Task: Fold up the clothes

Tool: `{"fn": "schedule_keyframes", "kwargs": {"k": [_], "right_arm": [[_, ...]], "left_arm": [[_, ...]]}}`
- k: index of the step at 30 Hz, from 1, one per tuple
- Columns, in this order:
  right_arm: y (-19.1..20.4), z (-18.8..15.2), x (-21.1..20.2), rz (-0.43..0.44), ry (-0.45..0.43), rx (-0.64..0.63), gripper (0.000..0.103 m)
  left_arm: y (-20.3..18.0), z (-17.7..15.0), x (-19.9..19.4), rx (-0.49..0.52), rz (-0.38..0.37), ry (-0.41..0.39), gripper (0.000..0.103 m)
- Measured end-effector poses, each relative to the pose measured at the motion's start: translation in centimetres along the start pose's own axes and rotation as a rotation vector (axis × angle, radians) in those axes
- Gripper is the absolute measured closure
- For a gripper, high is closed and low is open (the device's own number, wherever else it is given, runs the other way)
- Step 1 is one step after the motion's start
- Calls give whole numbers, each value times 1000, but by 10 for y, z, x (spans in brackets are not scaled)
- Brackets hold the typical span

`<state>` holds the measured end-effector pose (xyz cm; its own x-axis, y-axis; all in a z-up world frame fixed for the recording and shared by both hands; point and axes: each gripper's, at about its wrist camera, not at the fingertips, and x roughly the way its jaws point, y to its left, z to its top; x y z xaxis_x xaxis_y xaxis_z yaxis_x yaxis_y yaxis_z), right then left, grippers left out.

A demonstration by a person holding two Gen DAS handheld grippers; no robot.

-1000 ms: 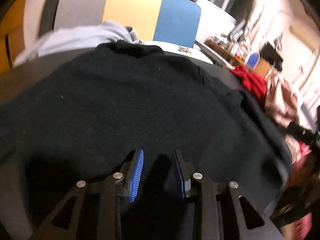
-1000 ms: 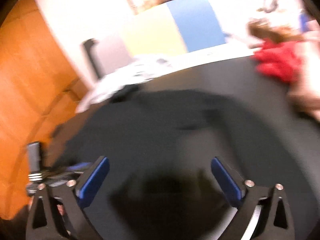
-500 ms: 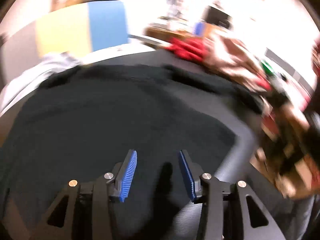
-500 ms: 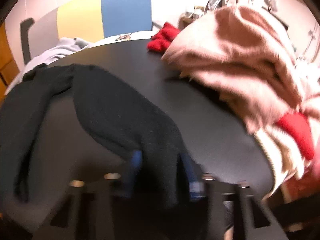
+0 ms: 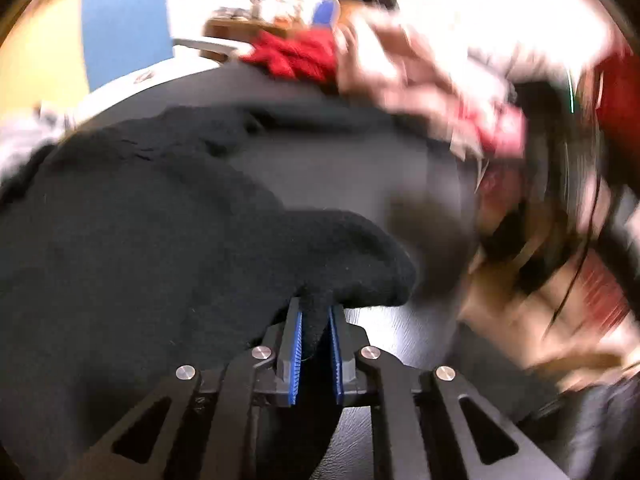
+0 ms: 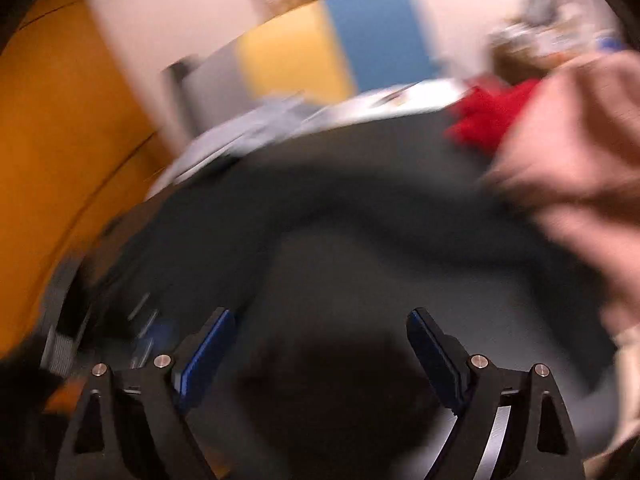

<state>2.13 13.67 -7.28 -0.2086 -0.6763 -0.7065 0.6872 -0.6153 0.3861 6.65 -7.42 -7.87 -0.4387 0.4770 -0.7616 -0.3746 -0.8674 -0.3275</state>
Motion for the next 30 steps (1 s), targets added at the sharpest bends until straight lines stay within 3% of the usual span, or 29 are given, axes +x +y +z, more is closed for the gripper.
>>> {"fn": "schedule_keyframes", "kwargs": {"k": [2,4,9,14,18,19,20,21,23,25,27,30], "right_arm": [[23,-17,23,72,78,-56,10],[44,-25,42,106,104,-121,6],[56,11,86,266,40,-138,0],[66,51,130,119,28,-196,0],[80,67,168,-37,131,-282,1],[85,68,170,-38,142,-299,5],[90,69,170,-32,148,-316,22],[92,67,168,-12,160,-305,55],[94,64,162,34,188,-269,94],[94,49,151,42,198,-248,94],[83,33,137,110,228,-143,93],[74,0,101,129,266,-58,93]], "left_arm": [[20,12,-22,-70,-90,-62,92],[35,22,-40,-100,-121,-99,92],[63,34,-56,-136,-108,-112,92],[84,34,-55,-166,-60,-103,92],[86,36,-56,-173,-78,-130,92],[87,36,-57,-178,-84,-138,92],[88,35,-58,-192,-94,-147,90],[89,34,-59,-205,-105,-156,89],[93,29,-68,-235,-130,-187,81],[100,23,-75,-275,-124,-227,79],[111,14,-78,-329,-100,-249,78],[124,-8,-72,-375,38,-207,75]]}}
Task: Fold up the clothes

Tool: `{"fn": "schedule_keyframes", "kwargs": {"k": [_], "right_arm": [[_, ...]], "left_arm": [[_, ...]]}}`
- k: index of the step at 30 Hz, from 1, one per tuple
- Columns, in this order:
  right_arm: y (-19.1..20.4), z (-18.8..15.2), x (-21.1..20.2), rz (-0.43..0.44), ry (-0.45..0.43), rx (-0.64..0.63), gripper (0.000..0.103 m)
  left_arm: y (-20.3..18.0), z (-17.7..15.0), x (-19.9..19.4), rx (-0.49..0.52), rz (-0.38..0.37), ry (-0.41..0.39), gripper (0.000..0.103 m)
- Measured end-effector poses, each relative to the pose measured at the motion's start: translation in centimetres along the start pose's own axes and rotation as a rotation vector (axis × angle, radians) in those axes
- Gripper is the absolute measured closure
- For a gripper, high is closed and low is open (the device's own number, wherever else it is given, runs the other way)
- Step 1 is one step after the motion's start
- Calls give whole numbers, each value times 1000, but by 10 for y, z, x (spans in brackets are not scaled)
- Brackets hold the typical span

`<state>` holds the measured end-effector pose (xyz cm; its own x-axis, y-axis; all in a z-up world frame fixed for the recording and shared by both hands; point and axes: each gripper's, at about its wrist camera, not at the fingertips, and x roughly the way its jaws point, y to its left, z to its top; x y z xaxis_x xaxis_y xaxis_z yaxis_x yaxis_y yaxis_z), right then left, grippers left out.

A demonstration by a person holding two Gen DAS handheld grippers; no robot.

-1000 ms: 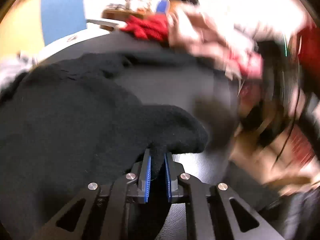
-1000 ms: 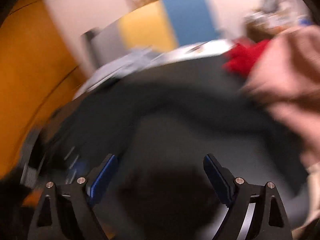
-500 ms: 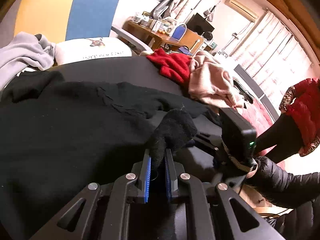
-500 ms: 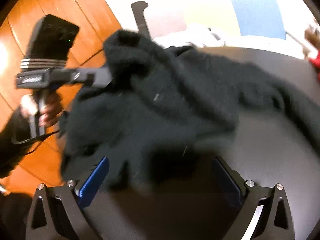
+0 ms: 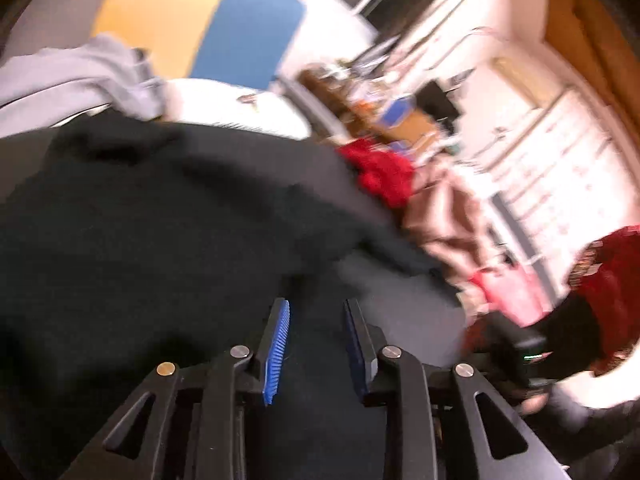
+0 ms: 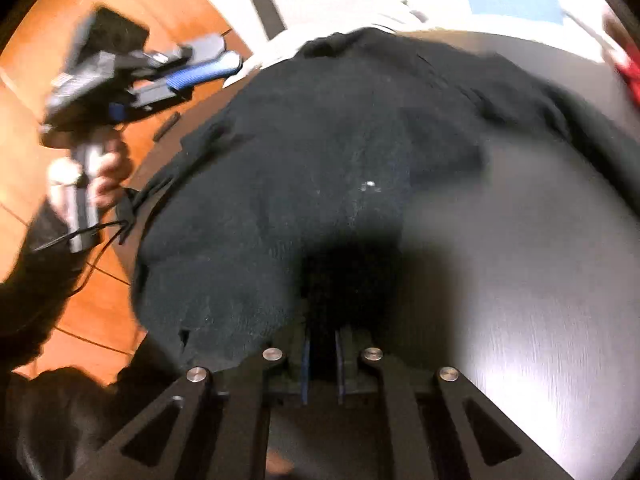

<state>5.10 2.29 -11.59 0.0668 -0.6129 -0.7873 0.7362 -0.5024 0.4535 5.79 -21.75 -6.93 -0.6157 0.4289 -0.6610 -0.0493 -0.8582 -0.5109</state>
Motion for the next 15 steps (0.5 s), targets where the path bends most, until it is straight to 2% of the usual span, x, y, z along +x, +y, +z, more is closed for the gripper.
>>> {"fn": "schedule_keyframes", "kwargs": {"k": [2,4,6,7,8,11,12,13,15], "right_arm": [[4,-28,-17,-9,45,18,93],[8,-53,-26,-28,135,4,92],[16,-80,-29,-45,255,-21,84],[17,-84,-32,-55,276,-14,80],[18,-88,-35,-66,294,-2,71],[27,-67,-57,-133,228,-23,53],[30,-54,-62,-148,182,-38,45],[33,-40,-67,-162,130,-53,42],[40,1,-55,-172,42,-84,25]], "left_arm": [[13,-16,5,-7,92,33,75],[24,-33,9,-14,143,61,75],[30,-48,10,-21,157,57,75],[32,-55,9,-20,151,41,75],[33,-60,9,-24,142,26,75],[39,-68,9,-72,98,-21,75],[41,-70,8,-88,83,-36,75],[43,-73,8,-103,68,-51,75],[44,-75,9,-117,56,-69,75]]}}
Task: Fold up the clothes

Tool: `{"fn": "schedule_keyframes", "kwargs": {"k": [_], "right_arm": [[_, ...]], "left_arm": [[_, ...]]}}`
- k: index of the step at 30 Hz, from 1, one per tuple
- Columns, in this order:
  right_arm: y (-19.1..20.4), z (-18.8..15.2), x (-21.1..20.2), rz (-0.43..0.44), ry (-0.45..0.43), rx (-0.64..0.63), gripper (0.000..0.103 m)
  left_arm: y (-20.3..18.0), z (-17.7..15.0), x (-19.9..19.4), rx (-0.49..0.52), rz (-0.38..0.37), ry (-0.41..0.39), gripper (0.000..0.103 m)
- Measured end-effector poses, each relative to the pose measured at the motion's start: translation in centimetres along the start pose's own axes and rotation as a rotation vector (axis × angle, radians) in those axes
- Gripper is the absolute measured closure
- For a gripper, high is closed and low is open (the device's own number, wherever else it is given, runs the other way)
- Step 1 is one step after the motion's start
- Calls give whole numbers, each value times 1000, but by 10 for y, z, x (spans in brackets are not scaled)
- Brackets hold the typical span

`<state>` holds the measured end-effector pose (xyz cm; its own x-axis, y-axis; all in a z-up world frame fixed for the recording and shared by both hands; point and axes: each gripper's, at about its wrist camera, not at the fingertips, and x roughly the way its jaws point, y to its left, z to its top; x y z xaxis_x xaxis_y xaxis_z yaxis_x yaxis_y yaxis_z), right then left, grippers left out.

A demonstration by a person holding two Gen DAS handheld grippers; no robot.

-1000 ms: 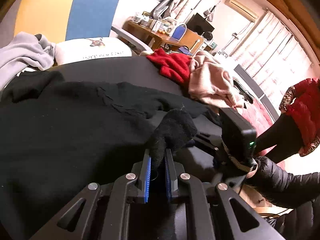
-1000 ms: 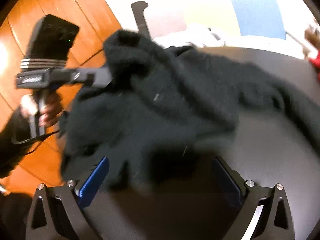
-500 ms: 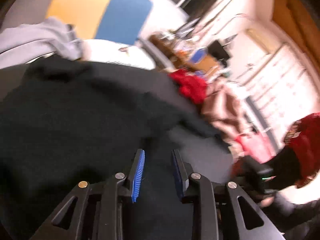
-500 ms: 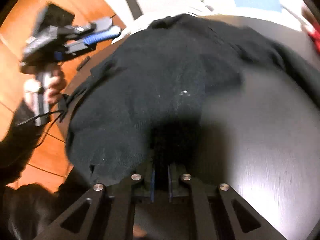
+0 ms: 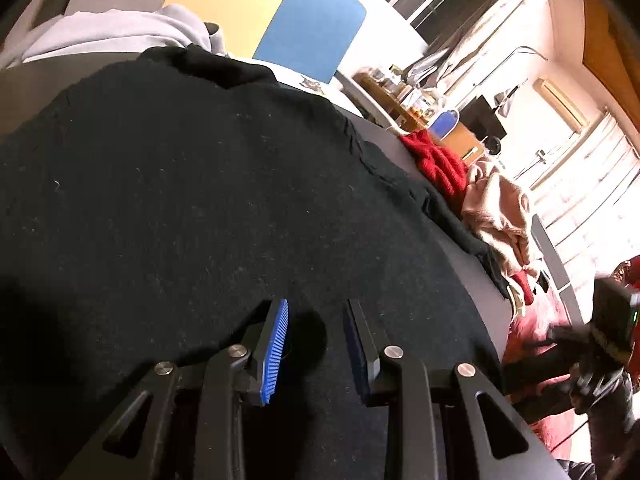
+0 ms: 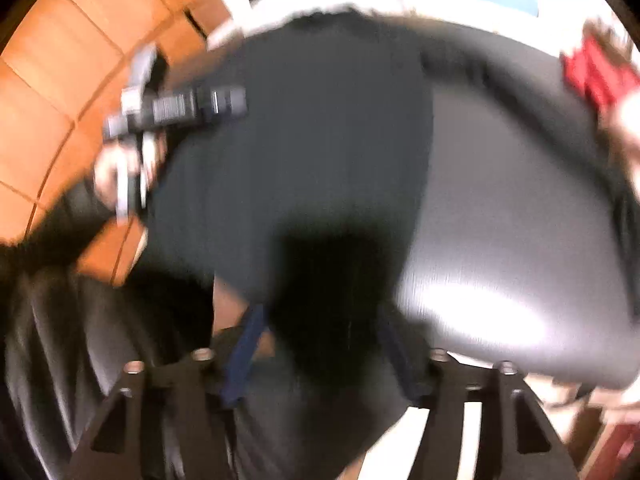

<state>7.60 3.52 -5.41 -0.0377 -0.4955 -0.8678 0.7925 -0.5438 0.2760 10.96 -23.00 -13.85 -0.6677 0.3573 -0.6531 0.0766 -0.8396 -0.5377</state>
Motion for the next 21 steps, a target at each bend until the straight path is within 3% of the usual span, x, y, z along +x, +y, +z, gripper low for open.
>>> {"fn": "schedule_keyframes", "kwargs": {"k": [1,3,6,7,11,14,16,18,20,21], "right_arm": [[3,22,6,-6,-44,-11,23],[22,33,30,19,-90,-3,23],[26,52,73,-12,-60,25,23],[28,51,82,-23,-44,42,22],[35,27,76,-38,-139,-23,16],[34,10,74,29,-182,-63,0],[32,16,74,54,-171,-41,0],[30,24,74,77,-157,-14,2],[18,41,55,111,-236,53,5],[16,53,47,66,-289,38,5]], "left_arm": [[0,0,0,-2,-1,-5,75],[-2,-2,0,-3,-2,-13,75],[-7,-9,-3,27,17,-20,75],[-8,-13,-4,31,17,-23,76],[0,-11,-8,-14,-35,-10,76],[8,12,-10,-73,-60,11,70],[13,34,-13,-90,-61,-14,69],[23,60,-19,-117,-39,-72,69],[38,90,-25,-114,64,-135,66],[44,102,-26,-98,129,-142,66]]}}
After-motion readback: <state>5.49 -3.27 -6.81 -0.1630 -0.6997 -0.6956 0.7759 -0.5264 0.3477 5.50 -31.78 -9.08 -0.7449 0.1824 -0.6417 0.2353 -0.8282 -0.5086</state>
